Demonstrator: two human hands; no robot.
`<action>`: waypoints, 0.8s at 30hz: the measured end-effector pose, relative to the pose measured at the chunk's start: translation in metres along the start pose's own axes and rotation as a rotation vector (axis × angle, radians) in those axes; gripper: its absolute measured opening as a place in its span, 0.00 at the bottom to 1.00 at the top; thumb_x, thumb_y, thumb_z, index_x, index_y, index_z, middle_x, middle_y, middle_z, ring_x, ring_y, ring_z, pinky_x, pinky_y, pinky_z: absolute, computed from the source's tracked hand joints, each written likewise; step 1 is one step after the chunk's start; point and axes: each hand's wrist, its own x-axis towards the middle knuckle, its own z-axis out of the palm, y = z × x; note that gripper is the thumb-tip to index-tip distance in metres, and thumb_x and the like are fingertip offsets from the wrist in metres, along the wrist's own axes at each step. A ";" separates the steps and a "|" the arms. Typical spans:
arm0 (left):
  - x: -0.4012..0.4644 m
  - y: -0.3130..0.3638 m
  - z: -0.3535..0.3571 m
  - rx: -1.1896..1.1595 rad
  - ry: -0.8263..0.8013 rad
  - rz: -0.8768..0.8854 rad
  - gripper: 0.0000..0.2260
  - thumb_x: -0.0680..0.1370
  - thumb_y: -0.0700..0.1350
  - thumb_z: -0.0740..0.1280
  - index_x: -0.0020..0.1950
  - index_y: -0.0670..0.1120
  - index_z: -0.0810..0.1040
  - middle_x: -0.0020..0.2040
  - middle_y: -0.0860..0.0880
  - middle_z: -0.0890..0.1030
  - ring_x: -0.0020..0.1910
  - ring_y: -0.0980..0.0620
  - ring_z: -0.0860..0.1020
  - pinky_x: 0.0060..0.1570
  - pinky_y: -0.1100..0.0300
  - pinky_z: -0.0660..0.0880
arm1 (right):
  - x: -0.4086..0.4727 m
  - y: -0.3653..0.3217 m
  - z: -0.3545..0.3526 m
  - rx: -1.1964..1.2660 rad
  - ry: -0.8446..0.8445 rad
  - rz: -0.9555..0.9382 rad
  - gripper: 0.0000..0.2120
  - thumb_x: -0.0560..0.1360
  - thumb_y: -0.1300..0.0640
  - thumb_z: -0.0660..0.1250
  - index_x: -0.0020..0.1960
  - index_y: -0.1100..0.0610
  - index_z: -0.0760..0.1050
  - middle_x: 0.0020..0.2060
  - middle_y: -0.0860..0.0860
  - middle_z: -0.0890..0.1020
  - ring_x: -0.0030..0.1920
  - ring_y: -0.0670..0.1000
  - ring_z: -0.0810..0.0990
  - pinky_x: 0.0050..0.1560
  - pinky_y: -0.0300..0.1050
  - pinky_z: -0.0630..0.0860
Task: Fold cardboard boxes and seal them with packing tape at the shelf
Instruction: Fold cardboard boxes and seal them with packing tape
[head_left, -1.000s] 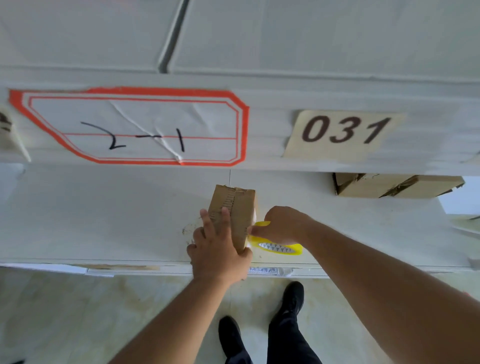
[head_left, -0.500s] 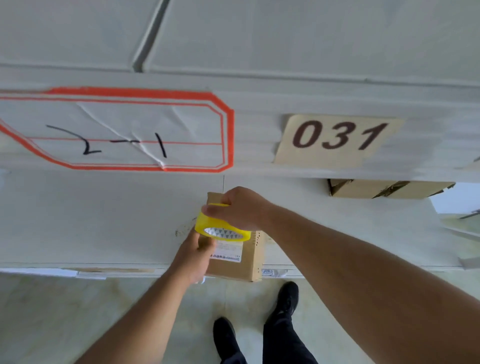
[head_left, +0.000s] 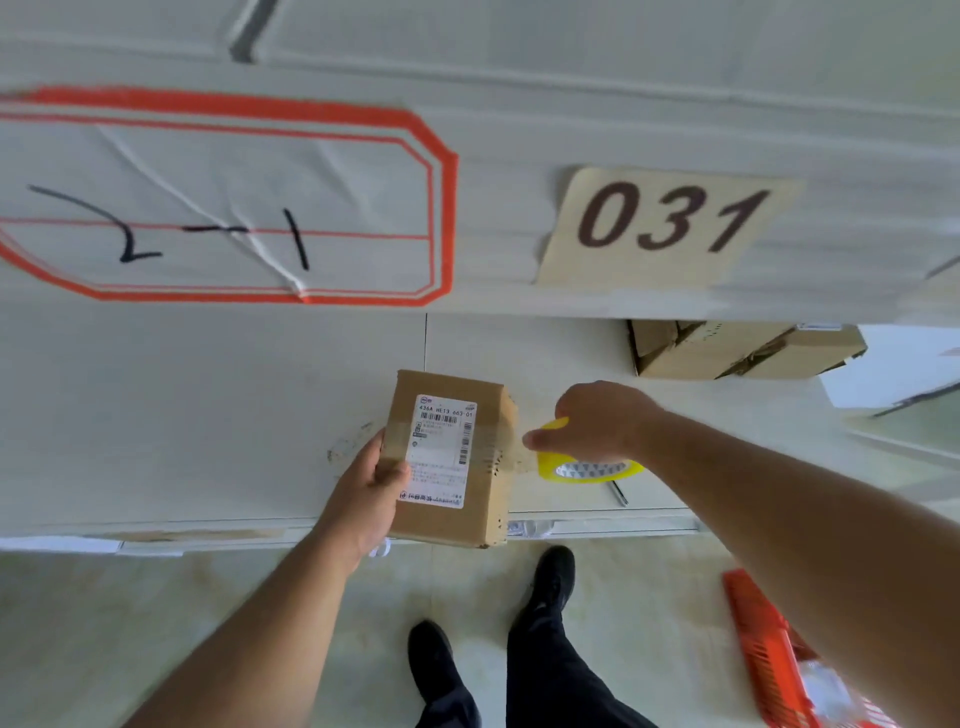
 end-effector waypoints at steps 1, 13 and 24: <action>0.000 0.001 0.000 0.004 -0.003 0.001 0.20 0.83 0.46 0.66 0.61 0.75 0.74 0.58 0.64 0.84 0.59 0.59 0.81 0.65 0.55 0.74 | 0.000 0.002 0.004 0.017 0.009 0.002 0.38 0.71 0.21 0.59 0.70 0.45 0.76 0.64 0.46 0.79 0.62 0.51 0.78 0.54 0.49 0.72; 0.002 -0.001 -0.003 0.011 -0.050 0.015 0.22 0.79 0.51 0.64 0.73 0.65 0.70 0.60 0.61 0.84 0.62 0.57 0.80 0.71 0.48 0.72 | 0.020 0.004 0.041 0.044 -0.049 0.044 0.35 0.73 0.23 0.60 0.62 0.50 0.80 0.55 0.47 0.83 0.56 0.51 0.80 0.52 0.49 0.75; -0.036 0.044 0.071 1.002 0.098 -0.001 0.51 0.74 0.77 0.54 0.84 0.45 0.43 0.84 0.43 0.40 0.83 0.40 0.40 0.76 0.32 0.53 | 0.037 -0.013 0.062 0.092 -0.092 0.110 0.31 0.70 0.23 0.60 0.43 0.51 0.79 0.41 0.47 0.82 0.44 0.48 0.79 0.45 0.46 0.75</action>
